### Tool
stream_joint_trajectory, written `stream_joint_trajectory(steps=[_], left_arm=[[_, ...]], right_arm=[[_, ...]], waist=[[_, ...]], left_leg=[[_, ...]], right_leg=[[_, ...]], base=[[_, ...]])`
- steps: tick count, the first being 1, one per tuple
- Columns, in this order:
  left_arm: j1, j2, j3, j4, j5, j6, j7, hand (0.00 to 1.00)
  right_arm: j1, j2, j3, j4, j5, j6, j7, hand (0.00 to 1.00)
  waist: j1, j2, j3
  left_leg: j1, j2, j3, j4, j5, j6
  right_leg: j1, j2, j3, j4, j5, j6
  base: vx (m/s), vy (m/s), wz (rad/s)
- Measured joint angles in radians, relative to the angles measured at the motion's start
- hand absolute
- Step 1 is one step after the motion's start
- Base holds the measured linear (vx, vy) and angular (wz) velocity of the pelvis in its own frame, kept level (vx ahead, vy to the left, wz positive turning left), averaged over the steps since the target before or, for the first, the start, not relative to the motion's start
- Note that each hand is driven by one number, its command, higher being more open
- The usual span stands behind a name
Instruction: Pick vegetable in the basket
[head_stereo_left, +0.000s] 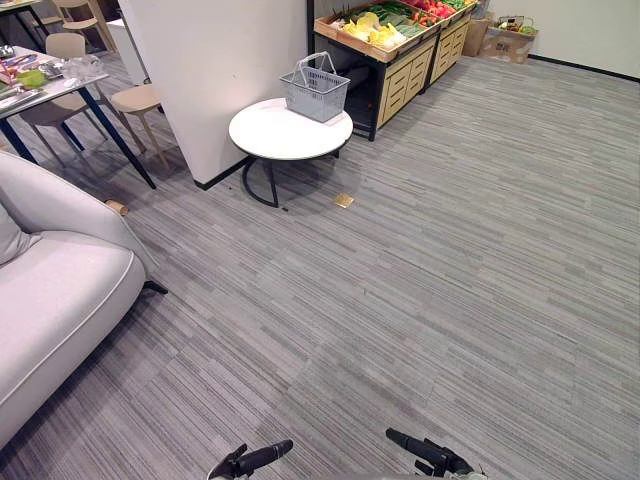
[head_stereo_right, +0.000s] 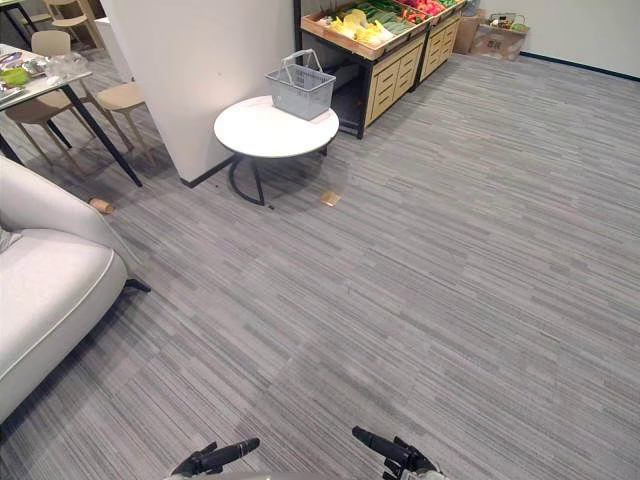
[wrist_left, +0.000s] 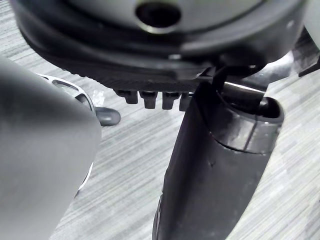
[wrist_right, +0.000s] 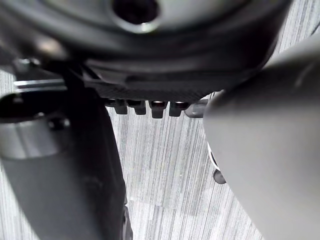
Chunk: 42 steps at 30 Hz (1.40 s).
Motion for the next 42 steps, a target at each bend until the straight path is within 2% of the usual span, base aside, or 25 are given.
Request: stream_joint_trajectory(steps=[14,17,19,21,24,25,27,29,31,32,33,34,35,36,37,38,39,40,41,42], left_arm=[[-0.008,0.013,-0.039,-0.001,0.002,0.0,-0.007,1.0],[-0.016,0.017,-0.046,-0.002,0.001,0.001,-0.005,1.0],[-0.032,0.031,-0.083,-0.002,0.0,0.01,-0.005,1.0],[-0.035,0.035,-0.087,-0.006,0.0,0.014,-0.003,1.0],[-0.035,0.045,-0.088,-0.01,0.0,0.031,-0.001,1.0],[-0.035,0.053,-0.088,-0.009,0.001,0.035,-0.001,1.0],[-0.035,0.054,-0.081,-0.009,0.006,0.041,-0.002,1.0],[-0.031,0.061,-0.065,-0.006,0.02,0.043,-0.003,1.0],[-0.013,0.082,-0.058,0.003,0.031,0.044,-0.006,1.0],[-0.004,0.085,-0.057,0.003,0.045,0.044,-0.006,1.0],[0.008,0.087,-0.056,0.002,0.067,0.044,-0.008,1.0],[0.014,0.088,-0.048,0.002,0.072,0.044,-0.013,1.0],[0.023,0.088,-0.017,0.002,0.077,0.046,-0.023,1.0],[0.025,0.091,-0.017,0.003,0.08,0.044,-0.025,1.0],[0.023,0.077,-0.02,0.008,0.084,0.043,-0.025,1.0],[0.026,0.067,-0.022,0.01,0.085,0.043,-0.028,1.0],[0.026,0.054,-0.027,0.018,0.092,0.045,-0.019,1.0],[0.034,0.057,-0.019,0.018,0.096,0.053,-0.02,1.0],[0.038,0.057,-0.016,0.018,0.098,0.057,-0.02,1.0],[0.04,0.054,-0.007,0.018,0.105,0.059,-0.019,1.0]], right_arm=[[0.0,-0.004,0.025,0.0,0.002,-0.004,0.001,1.0],[-0.001,-0.005,0.025,-0.007,0.003,-0.008,0.003,1.0],[-0.009,-0.007,0.025,-0.025,0.005,-0.016,0.006,1.0],[-0.019,-0.016,0.025,-0.025,0.011,-0.017,0.006,1.0],[-0.016,-0.017,0.022,-0.019,0.028,-0.024,0.003,1.0],[-0.016,-0.015,0.005,-0.02,0.04,-0.031,0.003,1.0],[-0.016,-0.014,-0.017,-0.019,0.04,-0.033,0.002,1.0],[-0.015,-0.019,-0.017,-0.019,0.039,-0.034,0.002,1.0],[-0.013,-0.017,-0.018,-0.019,0.039,-0.034,0.002,1.0],[-0.01,-0.016,-0.019,-0.023,0.038,-0.034,0.002,1.0],[0.001,-0.012,-0.025,-0.037,0.038,-0.034,0.002,1.0],[0.007,-0.008,-0.027,-0.044,0.038,-0.034,0.002,1.0],[0.017,0.005,-0.028,-0.043,0.037,-0.033,0.002,1.0],[0.025,0.011,-0.03,-0.039,0.037,-0.033,0.002,1.0],[0.024,0.003,-0.046,-0.035,0.04,-0.033,0.002,1.0],[0.022,-0.008,-0.049,-0.034,0.038,-0.028,0.003,1.0],[0.017,-0.014,-0.046,-0.034,0.04,-0.018,0.005,1.0],[0.016,-0.016,-0.049,-0.031,0.039,-0.008,0.013,1.0],[0.015,-0.016,-0.052,-0.026,0.039,-0.005,0.015,1.0],[0.009,-0.023,-0.056,-0.004,0.039,-0.002,0.02,1.0]], waist=[[0.001,-0.01,0.01],[0.001,-0.014,0.028],[0.0,-0.022,0.052],[-0.002,-0.02,0.067],[-0.009,-0.03,0.071],[-0.017,-0.037,0.075],[-0.021,-0.028,0.08],[-0.018,-0.022,0.082],[-0.011,-0.022,0.083],[-0.008,-0.022,0.083],[0.0,-0.023,0.082],[0.003,-0.026,0.083],[0.007,-0.04,0.082],[0.007,-0.044,0.084],[0.002,-0.012,0.089],[0.002,0.004,0.082],[0.002,0.013,0.072],[0.001,0.012,0.055],[0.0,0.015,0.043],[-0.002,0.028,0.027]], left_leg=[[0.027,0.0,0.015,0.0,-0.001,0.002],[0.039,0.0,0.018,0.0,-0.007,0.011],[0.045,-0.005,0.017,0.0,-0.023,0.021],[0.048,-0.007,0.015,0.006,-0.033,0.033],[0.058,-0.01,-0.007,0.012,-0.043,0.047],[0.051,0.0,-0.029,0.046,-0.064,0.05],[0.039,0.033,-0.047,0.114,-0.106,0.043],[0.032,0.08,-0.048,0.186,-0.152,0.024],[0.032,0.144,-0.031,0.269,-0.201,-0.026],[0.035,0.159,-0.024,0.289,-0.214,-0.038],[0.04,0.183,-0.015,0.321,-0.24,-0.069],[0.043,0.192,-0.014,0.332,-0.251,-0.085],[0.054,0.201,-0.013,0.344,-0.269,-0.115],[0.07,0.212,-0.017,0.349,-0.283,-0.139],[0.103,0.259,-0.017,0.344,-0.284,-0.165],[0.116,0.278,-0.011,0.337,-0.273,-0.178],[0.127,0.3,-0.009,0.331,-0.25,-0.186],[0.127,0.315,-0.016,0.34,-0.221,-0.184],[0.124,0.325,-0.022,0.351,-0.202,-0.182],[0.094,0.37,-0.048,0.448,-0.165,-0.153]], right_leg=[[0.007,-0.005,0.019,0.028,0.0,0.0],[-0.031,-0.027,0.019,0.134,-0.035,0.005],[-0.091,-0.07,0.014,0.292,-0.075,0.021],[-0.151,-0.102,0.009,0.438,-0.078,0.022],[-0.194,-0.144,0.001,0.553,-0.08,0.025],[-0.205,-0.152,-0.001,0.568,-0.122,0.027],[-0.21,-0.154,-0.009,0.535,-0.148,0.035],[-0.22,-0.153,-0.026,0.451,-0.138,0.05],[-0.224,-0.15,-0.043,0.272,-0.053,0.084],[-0.228,-0.15,-0.044,0.237,-0.029,0.087],[-0.237,-0.149,-0.046,0.193,0.006,0.088],[-0.236,-0.146,-0.046,0.175,0.02,0.088],[-0.226,-0.146,-0.044,0.144,0.041,0.088],[-0.217,-0.141,-0.034,0.149,0.118,0.073],[-0.227,-0.105,-0.028,0.24,0.111,0.036],[-0.25,-0.091,-0.025,0.3,0.062,0.032],[-0.305,-0.087,-0.017,0.428,-0.036,0.013],[-0.347,-0.083,-0.009,0.517,-0.111,-0.007],[-0.355,-0.075,-0.007,0.536,-0.138,-0.014],[-0.337,-0.034,-0.004,0.52,-0.166,-0.036]], base=[[-0.01,0.0,-0.04],[-0.06,0.042,-0.03],[-0.07,0.053,-0.03],[-0.09,0.108,0.01],[-0.03,0.11,0.24],[0.01,0.041,0.35],[0.02,-0.057,0.33],[0.06,-0.154,0.08],[0.14,-0.226,-0.17],[0.22,-0.264,-0.26],[0.22,-0.24,-0.19],[0.31,-0.347,-0.14],[0.37,-0.411,0.04],[0.48,-0.477,0.15],[0.42,-0.39,0.1],[0.42,-0.345,-0.09],[0.44,-0.384,-0.3],[0.46,-0.405,-0.33],[0.58,-0.518,-0.4],[0.5,-0.424,-0.35]])
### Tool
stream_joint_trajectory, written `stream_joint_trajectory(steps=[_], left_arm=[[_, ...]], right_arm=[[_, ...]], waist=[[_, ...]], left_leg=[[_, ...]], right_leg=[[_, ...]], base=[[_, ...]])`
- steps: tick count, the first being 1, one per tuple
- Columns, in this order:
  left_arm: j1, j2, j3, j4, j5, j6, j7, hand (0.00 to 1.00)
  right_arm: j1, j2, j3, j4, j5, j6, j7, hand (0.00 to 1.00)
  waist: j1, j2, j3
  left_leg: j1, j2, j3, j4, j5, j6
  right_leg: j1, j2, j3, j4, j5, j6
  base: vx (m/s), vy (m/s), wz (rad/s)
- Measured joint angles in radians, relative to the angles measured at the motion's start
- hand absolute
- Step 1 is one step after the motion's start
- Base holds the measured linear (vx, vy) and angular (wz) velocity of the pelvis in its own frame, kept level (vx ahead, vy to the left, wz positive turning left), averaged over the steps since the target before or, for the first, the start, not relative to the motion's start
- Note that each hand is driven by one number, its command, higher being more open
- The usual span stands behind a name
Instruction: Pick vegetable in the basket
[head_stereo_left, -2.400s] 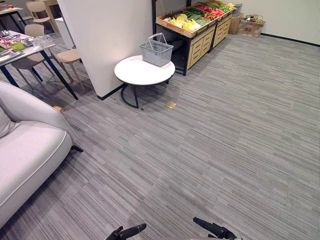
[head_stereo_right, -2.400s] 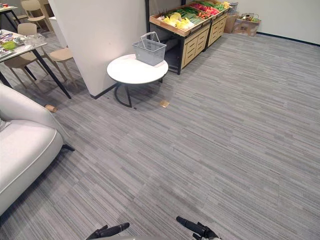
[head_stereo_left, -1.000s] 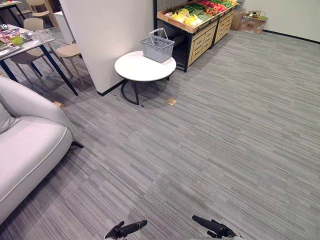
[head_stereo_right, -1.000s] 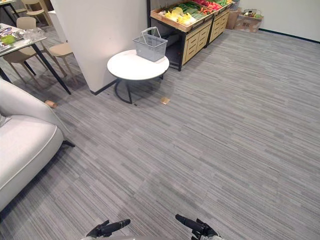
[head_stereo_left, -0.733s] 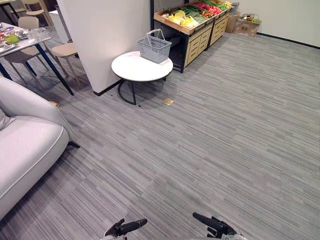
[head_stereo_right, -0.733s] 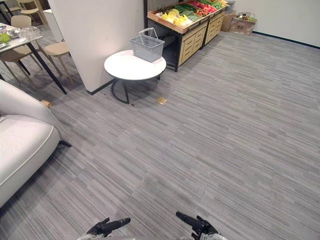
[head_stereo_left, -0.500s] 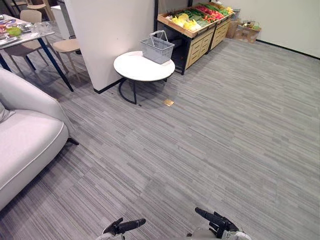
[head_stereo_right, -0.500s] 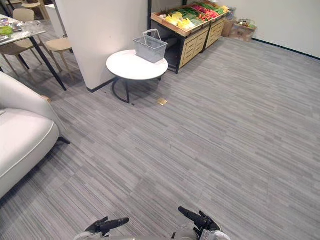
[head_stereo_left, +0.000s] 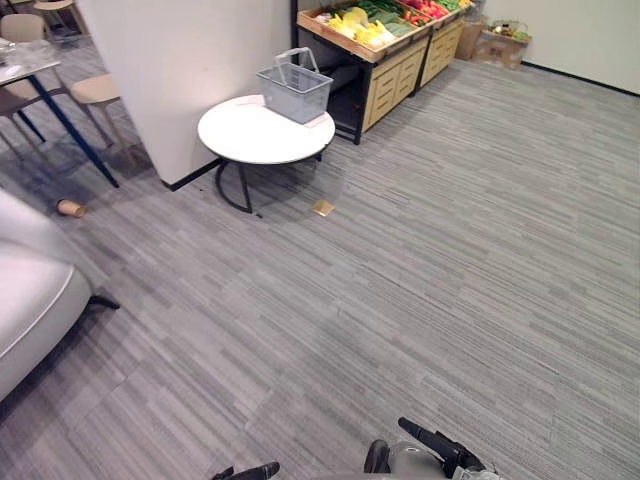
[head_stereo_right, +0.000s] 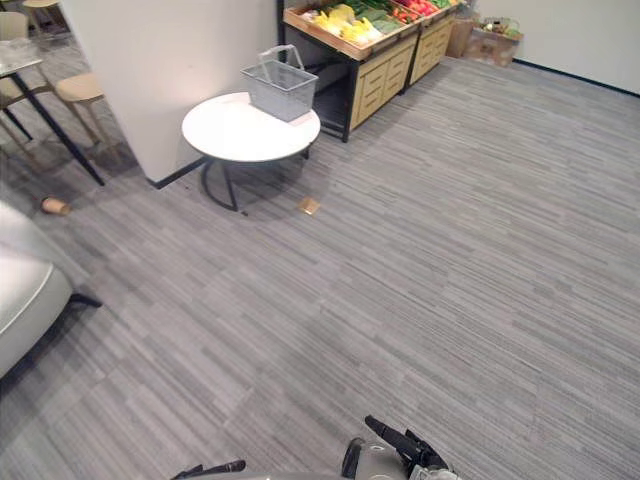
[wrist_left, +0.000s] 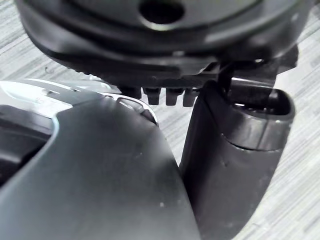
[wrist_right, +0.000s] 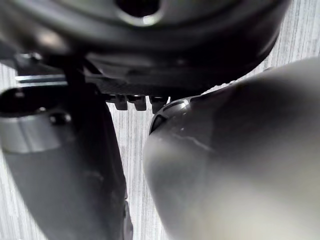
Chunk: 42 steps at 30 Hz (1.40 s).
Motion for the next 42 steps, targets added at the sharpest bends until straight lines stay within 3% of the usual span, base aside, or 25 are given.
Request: stream_joint_trajectory(steps=[3,4,6,8,10,11,12,13,14,15,16,17,18,19,22,24,25,26,28,31,34,38,39,40,42], left_arm=[[-0.01,-0.017,0.066,-0.018,-0.004,-0.011,-0.013,1.0],[-0.019,-0.019,0.068,-0.029,-0.01,-0.022,-0.023,1.0],[-0.029,-0.018,0.067,-0.061,-0.014,-0.042,-0.029,1.0],[-0.036,-0.019,0.067,-0.069,-0.023,-0.058,-0.041,1.0],[-0.054,-0.025,0.063,-0.07,-0.028,-0.06,-0.049,1.0],[-0.062,-0.027,0.065,-0.072,-0.047,-0.056,-0.051,1.0],[-0.063,-0.034,0.064,-0.072,-0.057,-0.053,-0.048,1.0],[-0.063,-0.032,0.063,-0.071,-0.056,-0.055,-0.044,1.0],[-0.07,-0.033,0.057,-0.069,-0.056,-0.06,-0.029,1.0],[-0.077,-0.029,0.062,-0.067,-0.068,-0.06,-0.022,1.0],[-0.08,-0.022,0.069,-0.062,-0.07,-0.058,-0.024,1.0],[-0.081,-0.011,0.081,-0.046,-0.091,-0.06,-0.025,1.0],[-0.074,-0.034,0.066,-0.038,-0.092,-0.058,-0.016,1.0],[-0.074,-0.03,0.07,-0.028,-0.103,-0.059,-0.012,1.0],[-0.07,-0.016,0.066,-0.013,-0.104,-0.043,-0.005,1.0],[-0.051,0.002,0.055,-0.011,-0.106,-0.032,-0.003,1.0],[-0.037,0.005,0.056,-0.012,-0.106,-0.03,0.007,1.0],[-0.031,0.006,0.055,-0.012,-0.107,-0.03,0.014,1.0],[-0.015,0.008,0.054,-0.01,-0.111,-0.029,0.028,1.0],[-0.011,0.004,0.006,0.0,-0.115,-0.029,0.021,1.0],[-0.016,0.003,-0.022,0.007,-0.133,-0.034,0.006,1.0],[-0.019,0.009,-0.001,0.033,-0.119,-0.063,-0.034,1.0],[-0.002,0.014,0.025,0.026,-0.103,-0.081,-0.046,1.0],[0.001,0.013,0.029,0.027,-0.096,-0.084,-0.047,1.0],[0.009,-0.023,0.026,0.027,-0.086,-0.094,-0.051,1.0]], right_arm=[[-0.007,-0.006,-0.002,0.03,0.001,0.0,-0.003,1.0],[-0.005,-0.007,0.002,0.038,0.001,-0.002,-0.007,1.0],[0.002,0.001,0.001,0.061,0.001,-0.012,-0.007,1.0],[0.0,0.007,-0.001,0.062,0.001,-0.022,-0.006,1.0],[-0.009,0.018,-0.008,0.058,0.001,-0.027,-0.005,1.0],[-0.006,0.02,-0.008,0.047,0.003,-0.027,-0.005,1.0],[-0.002,0.02,-0.002,0.047,0.008,-0.022,-0.006,1.0],[-0.001,0.022,0.015,0.046,0.009,-0.023,-0.012,1.0],[-0.006,0.013,0.055,0.039,0.011,-0.021,-0.006,1.0],[-0.008,0.005,0.084,0.039,0.007,-0.017,0.002,1.0],[-0.021,0.009,0.088,0.039,0.002,-0.016,0.004,1.0],[-0.019,0.001,0.087,0.042,0.001,-0.014,0.007,1.0],[-0.011,-0.02,0.083,0.044,0.0,-0.014,0.011,1.0],[-0.015,-0.009,0.085,0.041,0.001,-0.013,0.011,1.0],[-0.025,-0.001,0.099,0.037,0.0,-0.003,0.009,1.0],[-0.028,0.012,0.097,0.039,-0.008,-0.007,0.011,1.0],[-0.03,0.011,0.098,0.034,-0.029,-0.012,0.014,1.0],[-0.03,0.01,0.098,0.028,-0.039,-0.014,0.015,1.0],[-0.047,0.008,0.089,0.031,-0.04,-0.018,0.014,1.0],[-0.051,0.0,0.081,0.017,-0.039,-0.019,0.015,1.0],[-0.05,-0.005,0.078,-0.01,-0.037,-0.035,0.027,1.0],[-0.047,0.0,0.048,-0.037,-0.038,-0.045,0.039,1.0],[-0.045,0.013,0.038,-0.038,-0.039,-0.045,0.038,1.0],[-0.045,0.02,0.036,-0.039,-0.039,-0.048,0.037,1.0],[-0.044,-0.007,0.027,-0.044,-0.037,-0.057,0.043,1.0]], waist=[[-0.001,0.023,-0.011],[-0.003,0.015,-0.007],[0.007,-0.014,-0.001],[0.013,-0.021,0.002],[0.015,-0.039,0.011],[0.017,-0.045,0.015],[0.032,-0.047,0.017],[0.037,-0.047,0.014],[0.026,-0.043,0.02],[0.033,-0.029,0.043],[0.048,-0.019,0.06],[0.037,-0.018,0.061],[0.031,0.01,0.045],[0.031,-0.008,0.042],[0.019,-0.04,0.021],[0.015,-0.083,-0.006],[0.016,-0.093,-0.016],[0.016,-0.09,-0.017],[0.026,-0.089,-0.017],[0.024,-0.047,-0.013],[0.009,-0.028,-0.007],[0.004,-0.048,0.01],[0.007,-0.072,0.017],[0.011,-0.086,0.024],[0.006,-0.015,0.028]], left_leg=[[-0.132,0.039,-0.107,0.372,0.008,0.002],[-0.198,0.021,-0.133,0.538,-0.046,0.024],[-0.306,-0.028,-0.081,0.633,-0.117,0.078],[-0.38,-0.055,-0.035,0.556,-0.146,0.097],[-0.458,-0.139,-0.019,0.335,-0.144,0.1],[-0.494,-0.199,-0.038,0.125,-0.069,0.105],[-0.482,-0.256,-0.08,-0.02,0.138,0.126],[-0.448,-0.281,-0.07,-0.057,0.154,0.168],[-0.458,-0.273,-0.071,-0.017,0.132,0.159],[-0.504,-0.223,-0.076,0.146,0.086,0.13],[-0.553,-0.188,-0.065,0.279,0.08,0.128],[-0.593,-0.202,-0.066,0.249,0.034,0.092],[-0.573,-0.208,-0.06,0.14,0.072,0.222],[-0.557,-0.226,-0.041,0.13,0.057,0.203],[-0.484,-0.312,-0.019,0.052,0.034,0.217],[-0.405,-0.387,0.003,-0.032,0.029,0.228],[-0.368,-0.407,0.013,-0.047,0.016,0.249],[-0.35,-0.411,0.017,-0.053,0.008,0.254],[-0.261,-0.409,0.032,-0.089,0.001,0.274],[-0.167,-0.359,0.03,-0.166,0.008,0.259],[-0.109,-0.318,0.0,-0.224,-0.005,0.227],[-0.049,-0.284,-0.089,-0.221,-0.063,0.136],[-0.021,-0.283,-0.107,-0.196,-0.098,0.094],[-0.006,-0.275,-0.117,-0.174,-0.118,0.068],[0.01,-0.165,-0.115,-0.126,-0.154,0.036]], right_leg=[[0.117,0.085,0.019,-0.129,0.002,-0.037],[0.203,0.108,0.03,-0.203,0.007,-0.045],[0.335,0.117,0.052,-0.296,0.014,-0.041],[0.382,0.109,0.082,-0.334,0.015,-0.038],[0.409,0.066,0.115,-0.357,0.009,-0.014],[0.415,0.033,0.136,-0.356,-0.008,0.015],[0.428,0.007,0.168,-0.358,-0.025,0.038],[0.434,-0.001,0.186,-0.369,-0.028,0.045],[0.442,0.022,0.204,-0.396,-0.016,0.028],[0.478,0.063,0.213,-0.438,0.054,-0.006],[0.5,0.069,0.214,-0.439,0.064,0.0],[0.523,0.061,0.221,-0.431,0.051,0.014],[0.524,0.073,0.225,-0.4,0.021,0.03],[0.517,0.048,0.222,-0.377,0.007,0.032],[0.453,-0.035,0.223,-0.191,-0.015,0.065],[0.36,-0.131,0.222,0.058,-0.014,0.165],[0.306,-0.174,0.225,0.202,0.033,0.26],[0.283,-0.188,0.226,0.266,0.049,0.262],[0.211,-0.203,0.159,0.395,-0.038,0.193],[0.158,-0.121,0.037,0.271,-0.127,0.102],[0.075,-0.074,-0.015,0.08,-0.119,0.091],[0.017,-0.103,0.003,-0.381,0.166,0.122],[0.022,-0.119,0.031,-0.424,0.155,0.125],[0.029,-0.117,0.045,-0.406,0.226,0.123],[0.02,-0.052,0.043,-0.266,0.248,0.1]], base=[[0.49,-0.291,-0.36],[0.35,-0.113,-0.12],[0.4,-0.099,-0.32],[0.37,0.008,-0.53],[0.33,0.126,-0.55],[0.34,0.199,-0.62],[0.37,0.209,-0.64],[0.39,0.157,-0.36],[0.35,0.08,-0.15],[0.31,0.056,-0.1],[0.25,0.12,-0.1],[0.28,0.229,-0.1],[0.28,0.221,-0.07],[0.27,0.175,-0.16],[0.23,0.164,-0.05],[0.28,0.167,-0.04],[0.25,0.112,-0.06],[0.39,0.127,-0.17],[0.4,0.083,-0.21],[0.31,0.003,-0.1],[0.17,-0.052,0.17],[0.28,-0.225,0.67],[0.48,-0.445,0.65],[0.44,-0.4,0.5],[0.54,-0.396,0.51]])
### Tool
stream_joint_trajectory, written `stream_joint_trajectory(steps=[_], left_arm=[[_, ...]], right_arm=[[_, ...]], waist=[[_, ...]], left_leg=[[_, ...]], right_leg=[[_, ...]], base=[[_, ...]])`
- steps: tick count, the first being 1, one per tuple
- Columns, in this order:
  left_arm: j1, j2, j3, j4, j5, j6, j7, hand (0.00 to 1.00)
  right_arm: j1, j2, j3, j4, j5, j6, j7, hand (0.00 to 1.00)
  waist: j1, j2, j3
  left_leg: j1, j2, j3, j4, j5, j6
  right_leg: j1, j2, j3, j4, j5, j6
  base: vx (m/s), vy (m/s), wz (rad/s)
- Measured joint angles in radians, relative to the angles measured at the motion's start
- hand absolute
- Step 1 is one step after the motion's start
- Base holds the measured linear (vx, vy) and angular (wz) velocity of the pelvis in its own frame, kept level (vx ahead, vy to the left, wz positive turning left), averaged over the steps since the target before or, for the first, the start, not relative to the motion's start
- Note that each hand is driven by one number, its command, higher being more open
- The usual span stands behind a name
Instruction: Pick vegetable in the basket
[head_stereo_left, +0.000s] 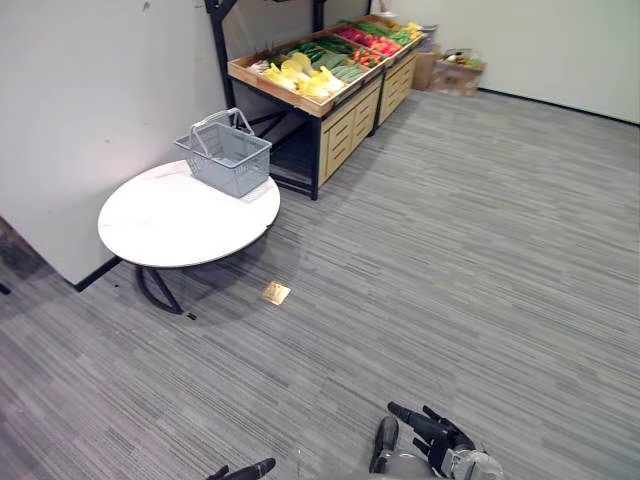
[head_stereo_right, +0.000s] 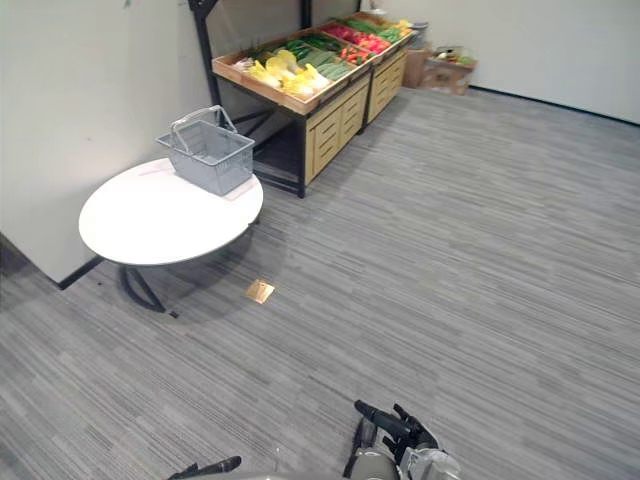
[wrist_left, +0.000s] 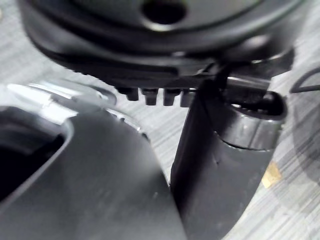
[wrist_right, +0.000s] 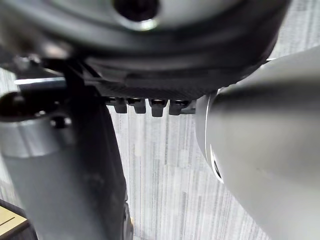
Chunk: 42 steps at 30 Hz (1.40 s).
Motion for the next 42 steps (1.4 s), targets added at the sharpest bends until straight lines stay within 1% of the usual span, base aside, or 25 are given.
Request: stream_joint_trajectory(steps=[2,3,5,7,8,9,10,13,15,16,17,18,20,21,22,23,24,30,33,34,35,37,39,41,42], left_arm=[[0.0,-0.007,-0.001,-0.001,0.005,-0.003,0.008,1.0],[0.005,-0.01,0.002,-0.001,0.022,0.0,0.014,1.0],[0.009,-0.012,0.027,-0.001,0.041,0.005,0.019,1.0],[0.006,-0.017,0.032,-0.008,0.062,0.001,0.018,1.0],[-0.001,-0.017,0.033,-0.021,0.064,-0.004,0.018,1.0],[-0.013,-0.019,0.036,-0.031,0.06,-0.006,0.02,1.0],[-0.019,-0.019,0.042,-0.036,0.059,-0.004,0.021,1.0],[-0.02,-0.026,0.065,-0.071,0.062,-0.002,0.021,1.0],[-0.045,-0.018,0.072,-0.088,0.058,-0.006,0.006,1.0],[-0.049,-0.018,0.07,-0.088,0.058,-0.004,0.002,1.0],[-0.051,-0.024,0.067,-0.084,0.05,0.001,0.003,1.0],[-0.051,-0.005,0.059,-0.074,0.048,0.0,0.009,1.0],[-0.054,-0.003,0.053,-0.073,0.048,-0.003,0.028,1.0],[-0.057,0.013,0.041,-0.075,0.038,0.0,0.028,1.0],[-0.065,0.021,0.045,-0.059,0.015,0.0,0.022,1.0],[-0.065,0.016,0.035,-0.058,0.019,0.0,0.024,1.0],[-0.066,0.001,0.025,-0.053,0.019,0.0,0.029,1.0],[-0.052,0.02,0.028,-0.013,0.019,0.022,0.029,1.0],[-0.032,0.037,0.019,-0.012,0.004,0.02,0.033,1.0],[-0.028,0.038,0.019,-0.012,-0.003,0.02,0.036,1.0],[-0.023,0.039,0.018,-0.012,-0.003,0.02,0.043,1.0],[-0.013,0.042,-0.02,-0.012,-0.003,0.016,0.047,1.0],[-0.017,0.034,-0.059,-0.006,-0.004,0.013,0.043,1.0],[-0.016,0.026,-0.059,-0.002,-0.014,0.001,0.036,1.0],[-0.017,0.025,-0.057,0.001,-0.023,-0.004,0.023,1.0]], right_arm=[[0.0,0.001,-0.003,-0.006,0.0,0.0,0.001,1.0],[-0.003,0.003,-0.007,-0.011,0.002,0.0,0.002,1.0],[-0.003,0.012,-0.025,-0.001,0.006,0.0,0.002,1.0],[-0.001,-0.003,-0.024,0.016,0.006,0.006,0.002,1.0],[0.008,-0.006,-0.023,0.023,0.0,0.013,0.002,1.0],[0.018,-0.008,-0.02,0.038,-0.001,0.014,0.002,1.0],[0.024,-0.011,-0.018,0.052,-0.002,0.017,0.002,1.0],[0.057,-0.012,-0.016,0.077,-0.002,0.022,0.002,1.0],[0.05,-0.002,-0.016,0.074,-0.002,0.006,0.019,1.0],[0.049,0.0,-0.016,0.073,-0.003,0.004,0.024,1.0],[0.055,-0.001,-0.014,0.073,-0.004,0.001,0.031,1.0],[0.063,0.013,0.028,0.067,-0.007,-0.016,0.018,1.0],[0.055,0.004,0.079,0.064,-0.007,-0.014,0.034,1.0],[0.052,0.019,0.099,0.062,-0.008,-0.019,0.041,1.0],[0.041,0.01,0.101,0.072,-0.008,-0.018,0.041,1.0],[0.048,-0.002,0.097,0.076,-0.008,-0.017,0.043,1.0],[0.051,-0.013,0.095,0.089,-0.009,-0.02,0.038,1.0],[0.056,0.006,0.084,0.072,-0.038,-0.015,0.04,1.0],[0.051,0.013,0.047,0.057,-0.042,-0.015,0.044,1.0],[0.048,0.013,0.037,0.056,-0.042,-0.016,0.043,1.0],[0.04,0.013,0.022,0.057,-0.043,-0.016,0.043,1.0],[0.037,0.01,0.022,0.052,-0.041,-0.021,0.046,1.0],[0.034,-0.004,0.018,0.028,-0.038,-0.038,0.064,1.0],[0.03,-0.008,0.017,0.002,-0.037,-0.052,0.086,1.0],[0.028,-0.006,0.016,-0.001,-0.037,-0.062,0.092,1.0]], waist=[[0.002,0.014,-0.003],[0.008,0.014,-0.008],[0.007,0.01,-0.022],[0.002,0.03,-0.048],[-0.001,0.043,-0.047],[0.0,0.052,-0.045],[-0.002,0.053,-0.044],[-0.002,0.028,-0.04],[0.004,-0.013,-0.028],[0.005,-0.016,-0.026],[0.01,-0.008,-0.028],[0.013,-0.023,-0.031],[0.004,-0.021,-0.03],[0.018,-0.019,-0.013],[0.026,-0.024,-0.006],[0.02,-0.014,-0.015],[0.013,-0.004,-0.019],[-0.005,-0.048,-0.053],[-0.005,-0.074,-0.071],[-0.004,-0.076,-0.071],[-0.004,-0.078,-0.07],[-0.005,-0.064,-0.068],[-0.014,-0.024,-0.058],[-0.031,-0.008,-0.05],[-0.034,-0.006,-0.048]], left_leg=[[0.027,0.039,0.004,-0.011,-0.004,0.005],[0.052,0.05,0.007,-0.012,0.009,0.023],[0.039,0.06,0.006,0.055,0.035,0.058],[-0.052,0.109,0.006,0.24,0.089,0.062],[-0.12,0.152,0.001,0.394,0.169,0.054],[-0.192,0.19,-0.017,0.56,0.187,0.036],[-0.22,0.19,-0.015,0.624,0.147,0.026],[-0.326,0.124,0.059,0.68,0.022,0.059],[-0.466,0.02,0.099,0.472,-0.001,0.07],[-0.491,-0.002,0.094,0.375,0.025,0.07],[-0.5,-0.04,0.064,0.179,0.245,0.093],[-0.452,-0.076,0.089,0.127,0.26,0.113],[-0.459,-0.048,0.09,0.162,0.249,0.105],[-0.527,0.001,0.095,0.341,0.239,0.088],[-0.582,-0.012,0.096,0.377,0.179,0.044],[-0.567,-0.032,0.093,0.255,0.2,0.06],[-0.541,-0.051,0.122,0.203,0.26,0.165],[-0.414,-0.185,0.163,0.084,0.202,0.185],[-0.338,-0.243,0.174,0.052,0.164,0.205],[-0.321,-0.244,0.172,0.052,0.158,0.213],[-0.275,-0.243,0.171,0.039,0.148,0.219],[-0.204,-0.232,0.168,-0.014,0.149,0.214],[-0.141,-0.19,0.145,-0.078,0.144,0.2],[-0.113,-0.159,0.117,-0.101,0.138,0.178],[-0.102,-0.145,0.093,-0.113,0.135,0.152]], right_leg=[[-0.024,0.032,0.009,0.101,-0.053,-0.055],[-0.061,0.04,0.019,0.221,-0.147,-0.062],[-0.068,0.045,0.028,0.269,-0.204,-0.073],[-0.039,0.079,0.028,0.214,-0.21,-0.077],[0.015,0.103,0.03,0.151,-0.209,-0.086],[0.091,0.121,0.028,0.072,-0.194,-0.108],[0.133,0.123,0.03,0.041,-0.193,-0.108],[0.294,0.09,0.048,-0.068,-0.189,-0.1],[0.342,0.02,0.071,-0.087,-0.207,-0.064],[0.349,0.006,0.078,-0.086,-0.218,-0.046],[0.368,-0.003,0.1,-0.085,-0.243,-0.001],[0.384,-0.024,0.127,-0.097,-0.248,0.012],[0.378,0.047,0.144,-0.125,-0.233,-0.02],[0.4,0.101,0.153,-0.174,-0.149,-0.085],[0.438,0.082,0.12,-0.182,-0.162,-0.073],[0.449,0.078,0.126,-0.183,-0.172,-0.059],[0.463,0.066,0.131,-0.164,-0.207,-0.032],[0.362,-0.079,0.142,0.154,-0.262,0.02],[0.225,-0.185,0.159,0.52,-0.216,0.152],[0.208,-0.192,0.156,0.573,-0.226,0.14],[0.185,-0.204,0.112,0.643,-0.277,0.09],[0.149,-0.19,0.019,0.647,-0.35,0.038],[0.06,-0.112,-0.046,0.548,-0.383,-0.012],[-0.013,-0.065,-0.049,0.39,-0.358,-0.011],[-0.037,-0.045,-0.038,0.205,-0.269,-0.012]], base=[[0.54,-0.295,0.23],[0.5,-0.227,-0.1],[0.47,-0.195,-0.25],[0.55,-0.197,-0.19],[0.57,-0.154,-0.08],[0.56,-0.076,0.03],[0.37,0.011,0.07],[0.44,0.055,-0.14],[0.44,0.207,-0.39],[0.28,0.199,-0.44],[0.4,0.258,-0.4],[0.41,0.217,-0.3],[0.32,0.105,-0.1],[0.24,0.053,-0.16],[0.25,0.125,-0.04],[0.23,0.19,-0.08],[0.22,0.199,-0.09],[0.2,0.157,-0.08],[0.29,0.142,0.03],[0.25,0.055,0.0],[0.31,0.032,-0.05],[0.36,0.025,-0.06],[0.26,-0.038,0.12],[0.24,-0.1,0.45],[0.24,-0.138,0.62]])
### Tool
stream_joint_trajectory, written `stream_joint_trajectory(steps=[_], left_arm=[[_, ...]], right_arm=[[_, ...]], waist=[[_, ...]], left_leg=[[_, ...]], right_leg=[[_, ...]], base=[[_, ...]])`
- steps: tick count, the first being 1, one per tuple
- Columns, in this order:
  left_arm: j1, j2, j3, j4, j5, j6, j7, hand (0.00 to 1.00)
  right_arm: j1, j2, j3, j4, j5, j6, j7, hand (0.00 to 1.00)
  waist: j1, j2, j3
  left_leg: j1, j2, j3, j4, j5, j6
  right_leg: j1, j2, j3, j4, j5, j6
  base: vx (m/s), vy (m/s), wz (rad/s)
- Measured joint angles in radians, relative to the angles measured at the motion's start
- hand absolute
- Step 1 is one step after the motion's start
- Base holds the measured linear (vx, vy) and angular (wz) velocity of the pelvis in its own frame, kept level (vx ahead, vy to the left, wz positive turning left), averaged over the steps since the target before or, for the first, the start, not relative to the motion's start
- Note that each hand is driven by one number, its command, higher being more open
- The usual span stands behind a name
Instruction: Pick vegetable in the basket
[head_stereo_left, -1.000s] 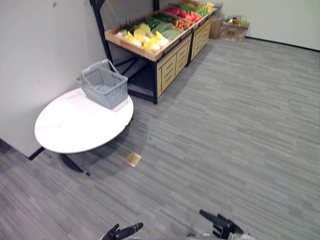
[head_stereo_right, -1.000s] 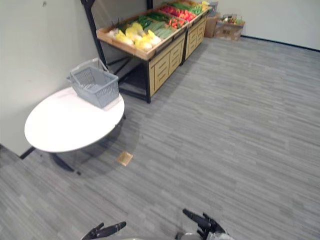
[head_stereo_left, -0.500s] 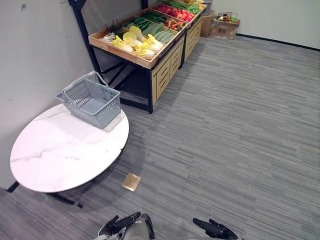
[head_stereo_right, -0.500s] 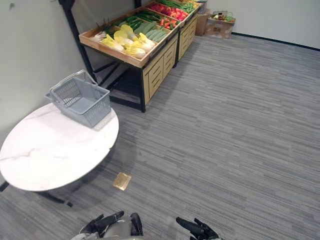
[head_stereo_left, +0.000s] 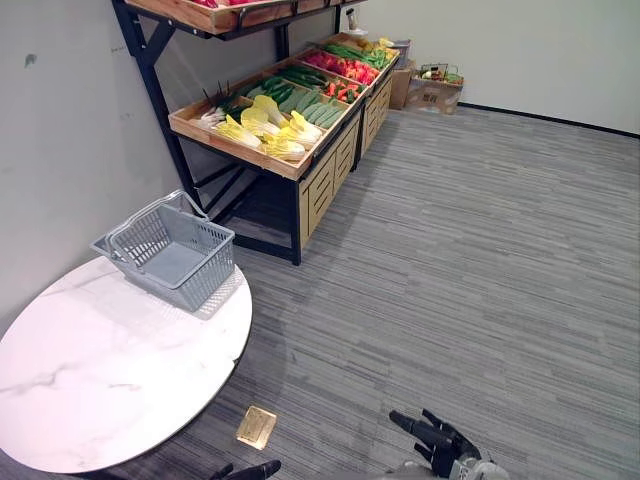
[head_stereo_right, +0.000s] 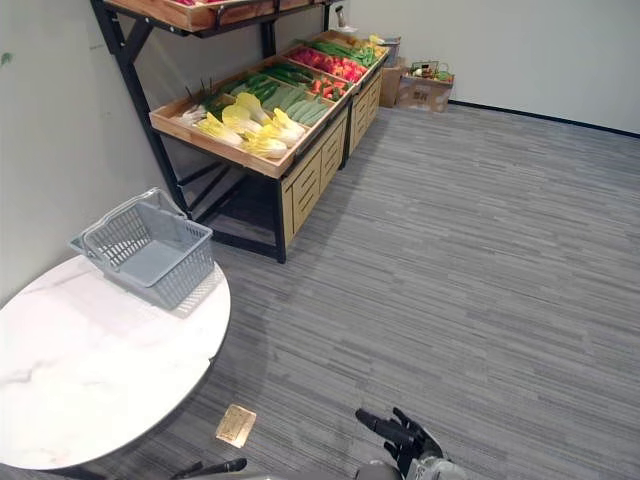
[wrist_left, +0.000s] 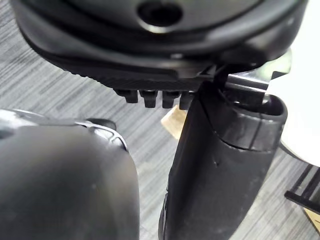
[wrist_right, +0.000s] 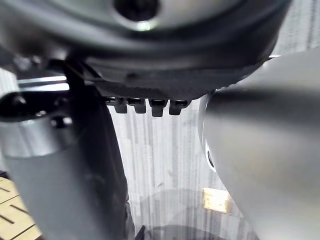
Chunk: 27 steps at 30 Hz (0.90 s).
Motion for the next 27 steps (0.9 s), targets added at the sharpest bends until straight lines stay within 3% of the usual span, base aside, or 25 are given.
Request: stream_joint_trajectory(steps=[1,2,3,4,5,6,7,8,11,13,14,16,17,18,20,21,22,23,24,25,27], left_arm=[[0.0,0.0,0.002,0.0,-0.001,-0.004,-0.006,1.0],[0.002,0.0,0.013,-0.001,-0.002,-0.011,-0.019,1.0],[0.005,-0.002,0.024,-0.004,-0.001,-0.017,-0.022,1.0],[0.005,-0.008,0.051,-0.007,0.002,-0.021,-0.021,1.0],[0.007,-0.021,0.061,-0.007,0.002,-0.023,-0.021,1.0],[0.014,-0.045,0.06,-0.008,0.004,-0.025,-0.028,1.0],[0.012,-0.05,0.059,-0.008,0.005,-0.027,-0.03,1.0],[0.009,-0.059,0.059,-0.01,0.005,-0.027,-0.035,1.0],[0.012,-0.044,0.06,-0.009,0.013,-0.005,-0.021,1.0],[0.013,-0.046,0.069,-0.009,0.019,0.01,-0.016,1.0],[0.011,-0.049,0.09,-0.02,0.02,0.008,-0.018,1.0],[0.005,-0.048,0.119,-0.042,0.02,0.003,-0.02,1.0],[-0.001,-0.049,0.134,-0.052,0.02,0.0,-0.019,1.0],[0.0,-0.047,0.136,-0.064,0.02,-0.006,-0.021,1.0],[0.0,-0.046,0.137,-0.084,0.022,-0.008,-0.021,1.0],[-0.004,-0.044,0.137,-0.095,0.023,-0.017,-0.027,1.0],[-0.01,-0.045,0.135,-0.097,0.025,-0.018,-0.033,1.0],[-0.017,-0.057,0.123,-0.096,0.04,-0.015,-0.037,1.0],[-0.018,-0.066,0.118,-0.094,0.044,-0.015,-0.04,1.0],[-0.025,-0.033,0.111,-0.089,0.057,-0.002,-0.034,1.0],[-0.042,-0.008,0.088,-0.071,0.064,0.019,-0.025,1.0]], right_arm=[[0.0,0.002,0.0,0.0,0.0,-0.001,0.001,1.0],[0.001,0.007,-0.002,-0.004,-0.001,-0.003,-0.001,1.0],[0.004,0.017,-0.002,-0.015,-0.001,-0.002,-0.004,1.0],[0.009,0.021,-0.002,-0.031,-0.001,-0.004,-0.012,1.0],[0.01,0.014,-0.003,-0.034,-0.001,-0.005,-0.014,1.0],[0.01,-0.001,-0.003,-0.038,0.0,-0.005,-0.015,1.0],[0.01,-0.005,-0.002,-0.04,0.0,-0.005,-0.016,1.0],[0.009,-0.009,-0.001,-0.043,0.0,-0.005,-0.019,1.0],[0.006,0.006,0.0,-0.038,0.0,-0.002,-0.023,1.0],[0.003,0.006,0.0,-0.02,-0.005,0.007,-0.03,1.0],[0.001,0.004,0.0,-0.001,-0.018,0.013,-0.037,1.0],[0.0,-0.003,0.012,0.019,-0.056,0.034,-0.055,1.0],[0.003,-0.008,0.034,0.04,-0.061,0.041,-0.062,1.0],[0.009,-0.011,0.039,0.059,-0.048,0.055,-0.07,1.0],[0.011,-0.01,0.038,0.06,-0.041,0.057,-0.07,1.0],[0.011,-0.003,0.037,0.059,-0.041,0.056,-0.069,1.0],[0.01,0.001,0.036,0.056,-0.041,0.056,-0.068,1.0],[0.018,-0.004,0.033,0.048,-0.039,0.056,-0.065,1.0],[0.02,-0.003,0.032,0.049,-0.039,0.056,-0.066,1.0],[0.02,0.023,0.039,0.051,-0.039,0.056,-0.065,1.0],[0.024,0.04,0.038,0.05,-0.034,0.058,-0.045,1.0]], waist=[[0.002,-0.002,0.001],[0.005,-0.01,0.006],[0.006,-0.018,0.014],[0.01,-0.027,0.034],[0.01,-0.009,0.035],[0.009,0.023,0.037],[0.009,0.034,0.039],[0.017,0.047,0.043],[0.026,0.025,0.031],[0.026,0.029,0.012],[0.026,0.039,0.006],[0.026,0.048,0.016],[0.028,0.046,0.023],[0.031,0.045,0.023],[0.032,0.036,0.026],[0.033,0.025,0.033],[0.032,0.019,0.036],[0.032,0.028,0.031],[0.038,0.025,0.03],[0.031,-0.019,0.021],[0.019,-0.051,0.016]], left_leg=[[0.009,0.005,-0.012,-0.002,-0.005,-0.013],[0.024,0.009,-0.041,0.007,-0.022,-0.046],[0.038,0.014,-0.063,0.029,-0.045,-0.075],[0.067,0.028,-0.092,0.062,-0.084,-0.114],[0.078,0.049,-0.096,0.068,-0.091,-0.127],[0.097,0.095,-0.094,0.067,-0.096,-0.134],[0.107,0.115,-0.092,0.061,-0.096,-0.134],[0.13,0.148,-0.085,0.053,-0.088,-0.139],[0.165,0.164,-0.082,0.071,-0.029,-0.144],[0.13,0.189,-0.087,0.171,-0.002,-0.142],[0.064,0.228,-0.098,0.316,0.031,-0.141],[-0.048,0.289,-0.142,0.573,0.181,-0.127],[-0.125,0.318,-0.16,0.756,0.127,-0.135],[-0.183,0.325,-0.136,0.862,0.044,-0.123],[-0.237,0.313,-0.063,0.849,-0.014,-0.114],[-0.288,0.269,0.01,0.712,-0.053,-0.105],[-0.305,0.237,0.03,0.621,-0.053,-0.102],[-0.323,0.171,0.047,0.348,0.077,-0.056],[-0.323,0.151,0.048,0.301,0.093,-0.015],[-0.29,0.1,0.051,0.218,0.12,-0.009],[-0.245,0.054,0.045,0.099,0.16,-0.009]], right_leg=[[-0.004,0.006,0.013,-0.111,0.061,0.002],[-0.002,0.005,0.039,-0.283,0.171,0.017],[0.003,-0.002,0.067,-0.355,0.201,0.023],[0.03,0.002,0.092,-0.352,0.293,0.029],[0.036,0.011,0.085,-0.326,0.32,0.021],[0.03,0.037,0.078,-0.246,0.323,0.003],[0.026,0.05,0.075,-0.212,0.307,-0.026],[0.02,0.073,0.06,-0.147,0.25,-0.065],[-0.02,0.079,0.078,0.029,0.105,-0.082],[-0.007,0.097,0.078,0.028,0.066,-0.091],[0.031,0.12,0.071,-0.016,0.062,-0.095],[0.136,0.15,0.064,-0.108,0.063,-0.108],[0.217,0.165,0.062,-0.169,0.063,-0.12],[0.29,0.166,0.066,-0.216,0.068,-0.12],[0.36,0.155,0.075,-0.255,0.07,-0.117],[0.39,0.13,0.089,-0.263,0.067,-0.104],[0.394,0.118,0.089,-0.258,0.063,-0.091],[0.394,0.122,0.092,-0.241,0.046,-0.054],[0.392,0.114,0.103,-0.23,0.03,-0.037],[0.365,0.078,0.121,-0.196,0.022,-0.034],[0.353,0.096,0.146,-0.27,0.004,-0.046]], base=[[0.29,-0.206,0.74],[0.37,-0.3,0.71],[0.5,-0.405,0.86],[0.46,-0.366,0.69],[0.48,-0.331,0.78],[0.39,-0.242,0.59],[0.49,-0.292,0.55],[0.47,-0.266,0.15],[0.57,-0.27,-0.15],[0.43,-0.191,-0.14],[0.48,-0.217,0.0],[0.51,-0.203,0.07],[0.42,-0.093,-0.01],[0.41,-0.063,-0.08],[0.36,0.003,-0.27],[0.37,0.067,-0.34],[0.39,0.131,-0.31],[0.29,0.172,-0.17],[0.4,0.177,-0.06],[0.36,0.133,0.12],[0.3,0.022,0.36]])
